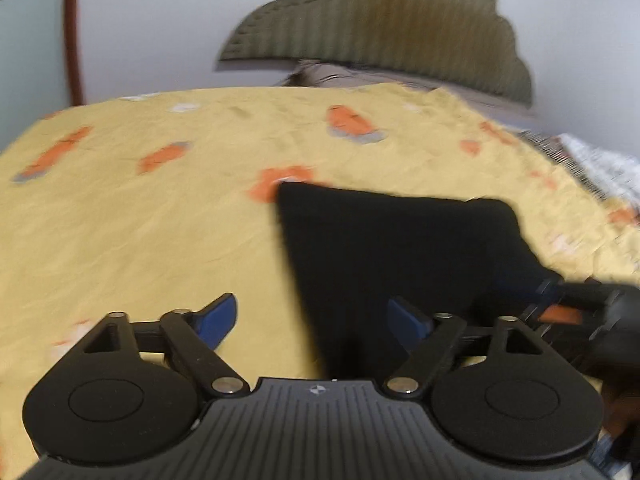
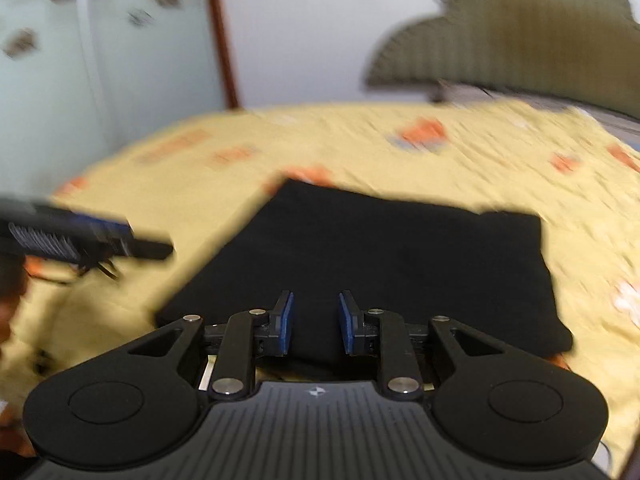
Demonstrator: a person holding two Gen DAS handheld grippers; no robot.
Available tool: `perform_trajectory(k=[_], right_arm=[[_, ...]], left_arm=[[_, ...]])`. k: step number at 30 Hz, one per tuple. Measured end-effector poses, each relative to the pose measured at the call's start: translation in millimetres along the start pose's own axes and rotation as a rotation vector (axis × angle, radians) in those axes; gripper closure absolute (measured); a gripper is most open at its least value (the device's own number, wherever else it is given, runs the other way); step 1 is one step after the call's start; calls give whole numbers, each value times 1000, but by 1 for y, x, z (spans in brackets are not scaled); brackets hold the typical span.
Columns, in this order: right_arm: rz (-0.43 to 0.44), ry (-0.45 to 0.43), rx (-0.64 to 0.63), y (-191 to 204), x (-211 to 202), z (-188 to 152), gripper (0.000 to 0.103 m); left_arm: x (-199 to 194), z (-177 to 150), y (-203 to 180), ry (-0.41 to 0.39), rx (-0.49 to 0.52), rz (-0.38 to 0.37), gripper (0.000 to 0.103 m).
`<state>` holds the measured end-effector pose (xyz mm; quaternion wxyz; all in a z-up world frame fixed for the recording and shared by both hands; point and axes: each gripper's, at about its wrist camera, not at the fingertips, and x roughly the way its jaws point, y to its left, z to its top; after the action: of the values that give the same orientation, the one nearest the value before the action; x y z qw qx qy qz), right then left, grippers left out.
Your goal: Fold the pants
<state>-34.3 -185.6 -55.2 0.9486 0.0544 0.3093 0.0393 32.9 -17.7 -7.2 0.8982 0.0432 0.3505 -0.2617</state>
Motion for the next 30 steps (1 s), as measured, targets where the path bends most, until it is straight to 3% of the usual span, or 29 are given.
perform_trajectory(k=[2, 4, 6, 7, 9, 14, 15, 16, 17, 20, 23, 25, 30], right_arm=[[-6, 8, -17, -1, 1, -8, 80], [-1, -20, 15, -1, -9, -8, 79], [14, -64, 35, -4, -17, -9, 73], [6, -63, 29, -4, -16, -10, 59], [-45, -8, -11, -5, -5, -14, 48], [-36, -112, 41, -5, -23, -8, 48], [-40, -126, 45, -6, -26, -7, 46], [-59, -116, 32, -5, -26, -6, 34], [-93, -92, 11, -2, -24, -6, 28], [-209, -38, -10, 3, -16, -8, 26], [-183, -48, 27, 5, -25, -8, 18], [-190, -62, 49, 7, -33, -7, 5], [-258, -94, 38, 20, -49, -4, 0]], left_arm=[[22, -3, -11, 52, 6, -9, 17], [45, -18, -20, 158, 49, 16, 21], [42, -26, -17, 143, 10, 15, 21], [38, -24, -15, 150, -13, 10, 22], [29, -16, -15, 124, -34, -6, 22], [22, -3, -31, 70, 33, 108, 21], [22, -1, -33, 73, 28, 102, 21], [25, 1, -35, 80, 16, 93, 19], [27, 1, -38, 89, 0, 86, 19], [29, -2, -43, 103, -31, 84, 19], [27, -6, -49, 98, -36, 118, 19], [24, -8, -53, 95, -38, 135, 19], [9, -14, -61, 60, -56, 180, 15]])
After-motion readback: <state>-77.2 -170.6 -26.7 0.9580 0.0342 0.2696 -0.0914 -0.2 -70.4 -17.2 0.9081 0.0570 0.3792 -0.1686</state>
